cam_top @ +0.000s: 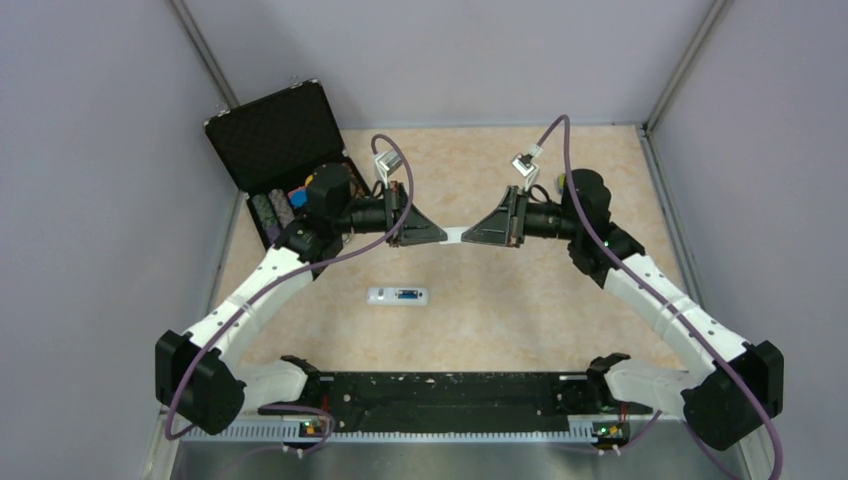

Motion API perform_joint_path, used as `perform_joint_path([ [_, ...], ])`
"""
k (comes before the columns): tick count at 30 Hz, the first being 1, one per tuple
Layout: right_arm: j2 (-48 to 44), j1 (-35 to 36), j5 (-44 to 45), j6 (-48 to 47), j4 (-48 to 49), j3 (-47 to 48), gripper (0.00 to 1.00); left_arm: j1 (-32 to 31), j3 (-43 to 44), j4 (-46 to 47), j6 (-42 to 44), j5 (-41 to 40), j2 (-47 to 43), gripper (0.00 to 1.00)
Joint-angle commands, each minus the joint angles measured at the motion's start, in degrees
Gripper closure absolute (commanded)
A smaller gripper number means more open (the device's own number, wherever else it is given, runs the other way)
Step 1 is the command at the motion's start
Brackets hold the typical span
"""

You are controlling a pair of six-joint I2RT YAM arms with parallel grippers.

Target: Load the batteries into the remote control

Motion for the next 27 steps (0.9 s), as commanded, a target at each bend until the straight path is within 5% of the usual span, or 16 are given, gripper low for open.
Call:
perform_joint_path([
  [1,-1.1,-0.5,-0.7,0.7,3.5,0.0,0.90,0.2,0.1,3.4,0.5,0.9,-0.3,1.00],
  [3,-1.0,-0.5,-0.6,0.7,3.5,-0.3,0.97,0.6,0.1,2.6,1.1,0.2,-0.4,0.95],
  [8,-1.3,-0.5,1.1,0.3,1.7,-0.8,1.00,2.3,0.1,-3.5,5.0,-4.5,-1.7,0.51],
  [11,-1.2,-0.5,3.1,-0.2,0.9,-1.6,1.00,3.6,-0.2,-10.5,9.4,-11.3,-3.4,0.37],
  [20,-0.2,5.6,17.7,2.9,2.6,-9.2,1.00,6.6,-9.8,-26.9,19.4,-41.2,-11.1,0.33],
  [27,8.5,14.3,25.2,5.9,7.4,-11.4,1.00,6.8,-18.0,-29.7,18.6,-49.9,-13.6,0.35],
])
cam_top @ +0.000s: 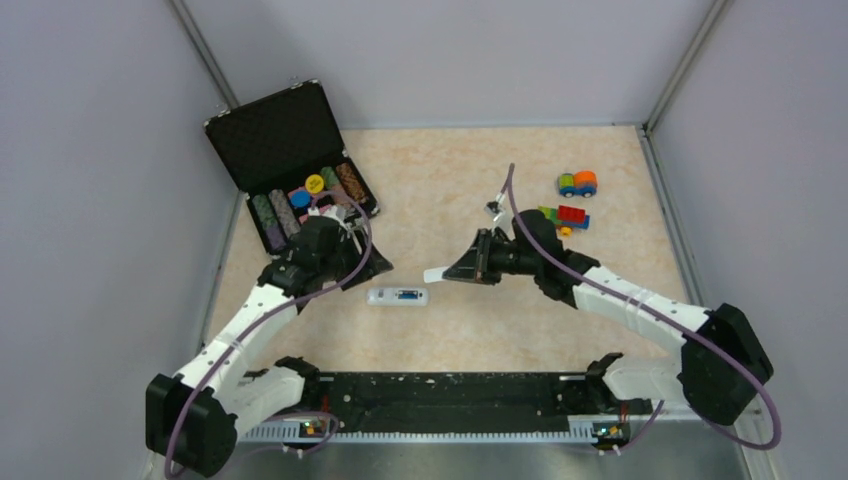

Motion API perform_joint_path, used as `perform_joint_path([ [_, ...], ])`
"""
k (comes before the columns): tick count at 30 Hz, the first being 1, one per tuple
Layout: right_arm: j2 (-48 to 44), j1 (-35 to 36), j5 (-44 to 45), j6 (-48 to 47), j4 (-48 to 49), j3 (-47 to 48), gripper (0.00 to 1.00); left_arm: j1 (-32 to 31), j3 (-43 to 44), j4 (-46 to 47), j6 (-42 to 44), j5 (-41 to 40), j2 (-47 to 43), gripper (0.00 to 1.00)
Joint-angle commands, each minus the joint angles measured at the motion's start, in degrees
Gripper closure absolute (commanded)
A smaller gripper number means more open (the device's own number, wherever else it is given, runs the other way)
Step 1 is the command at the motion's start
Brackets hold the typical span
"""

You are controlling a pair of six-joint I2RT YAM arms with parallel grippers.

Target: Load the batteries into the remote control

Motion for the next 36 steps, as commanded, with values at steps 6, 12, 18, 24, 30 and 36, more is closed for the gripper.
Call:
perform_joint_path([
  [6,15.3,6.0,6.6,1.5,7.4,4.1,1.00,0.4,-8.3,-1.0,-1.9,-8.5,-1.5,0.43],
  [12,23.5,7.3,5.3,2.0,8.8,8.1,1.00,0.4,-11.4,3.7,-4.3,-4.2,1.9,0.46],
  [18,28.6,7.7,4.3,3.7,9.7,10.5,1.00,0.3,-12.7,7.1,-4.4,-2.6,7.5,0.58],
  [24,30.9,8.6,4.0,4.7,7.6,11.6,1.00,0.4,-14.7,9.7,-5.2,-1.9,9.2,0.61],
  [30,31.9,9.0,4.5,6.6,10.7,11.2,1.00,0.3,-15.3,10.0,-4.7,-1.9,9.3,0.63],
  [36,33.6,9.5,5.7,7.0,10.9,12.0,1.00,0.4,-14.7,9.5,-4.0,-2.2,9.8,0.65],
])
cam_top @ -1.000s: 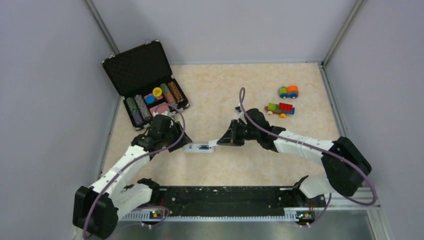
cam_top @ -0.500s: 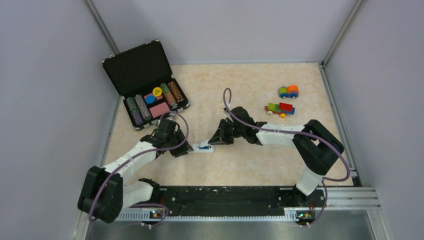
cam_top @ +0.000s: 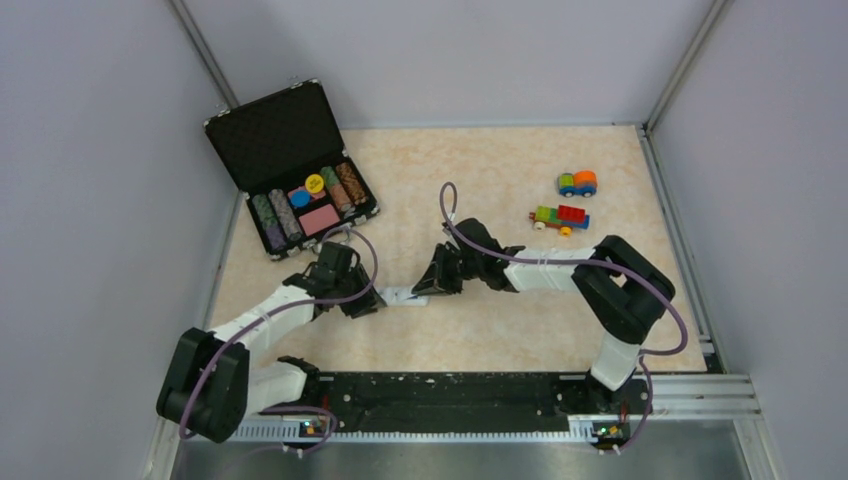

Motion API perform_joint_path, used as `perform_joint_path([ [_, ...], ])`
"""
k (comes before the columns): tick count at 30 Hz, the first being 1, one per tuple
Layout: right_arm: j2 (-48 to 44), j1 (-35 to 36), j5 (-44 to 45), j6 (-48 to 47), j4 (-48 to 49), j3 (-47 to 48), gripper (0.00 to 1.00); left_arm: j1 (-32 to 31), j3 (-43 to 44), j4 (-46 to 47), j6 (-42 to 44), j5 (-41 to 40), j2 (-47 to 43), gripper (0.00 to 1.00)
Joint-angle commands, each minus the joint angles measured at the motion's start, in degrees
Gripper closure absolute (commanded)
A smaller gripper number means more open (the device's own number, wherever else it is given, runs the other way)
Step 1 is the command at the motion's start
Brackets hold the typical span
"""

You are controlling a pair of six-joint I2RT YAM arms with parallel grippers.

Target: Load the batteries into the remote control

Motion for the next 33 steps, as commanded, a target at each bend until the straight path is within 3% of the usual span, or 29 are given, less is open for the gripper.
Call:
perform_joint_path([
  [1,1.4,1.1,1.2,1.0,3.6,2.7,1.00,0.3,0.7,1.9,0.6,0.4,0.4,0.65],
  [20,2.9,1.9,6.3,2.6,6.6,-0.3,1.00,0.3,3.9,1.5,0.5,0.0,-1.7,0.67],
  [33,2.4,2.8,7.8,2.1,5.9,-2.3,1.00,0.3,5.2,5.3,-0.5,0.9,2.0,0.66],
])
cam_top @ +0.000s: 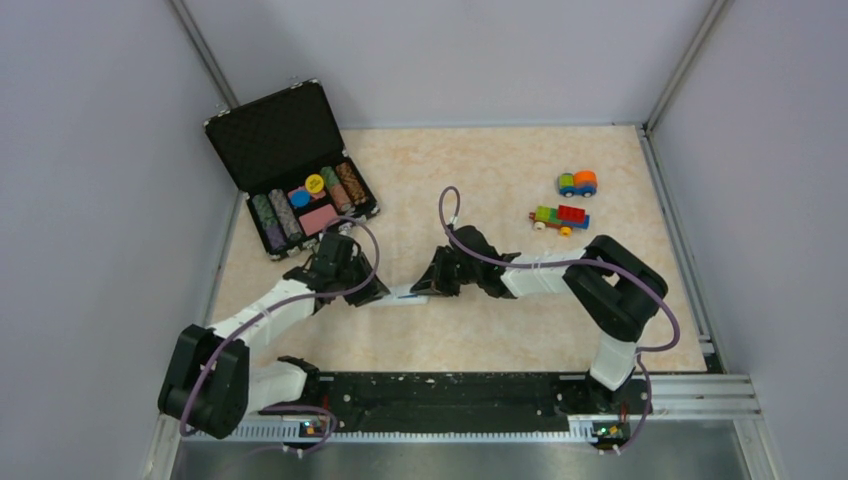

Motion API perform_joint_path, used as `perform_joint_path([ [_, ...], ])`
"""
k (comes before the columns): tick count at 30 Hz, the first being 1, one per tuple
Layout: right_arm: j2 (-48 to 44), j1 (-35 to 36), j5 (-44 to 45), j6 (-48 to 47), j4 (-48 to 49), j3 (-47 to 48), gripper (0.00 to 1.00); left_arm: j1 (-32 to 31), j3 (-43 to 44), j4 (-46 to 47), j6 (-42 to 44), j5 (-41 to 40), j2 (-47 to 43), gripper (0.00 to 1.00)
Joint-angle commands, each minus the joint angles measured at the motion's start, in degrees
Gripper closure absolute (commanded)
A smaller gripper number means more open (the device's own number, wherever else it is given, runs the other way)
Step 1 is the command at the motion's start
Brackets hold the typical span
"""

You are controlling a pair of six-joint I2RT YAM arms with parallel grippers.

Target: Load the batteries into the remote control

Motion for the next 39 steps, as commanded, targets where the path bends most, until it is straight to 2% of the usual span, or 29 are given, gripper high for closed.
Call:
perform_joint_path([
  [1,0.4,1.2,1.7,-1.2,-0.3,-0.2,1.00,0.4,2.4,3.7,-0.4,1.1,1.8,0.66],
  [10,-1.6,1.2,1.0,-0.8,1.4,-1.7,1.00,0.3,2.9,5.4,0.2,1.9,5.2,0.65],
  [17,-2.7,1.1,-0.6,2.5,4.0,-1.7,1.00,0.3,2.1,5.4,1.4,1.8,7.1,0.75],
  [39,1.4,0.8,-0.9,-0.9,-1.5,-0.8,1.00,0.3,1.4,5.3,3.0,4.8,9.3,0.71],
])
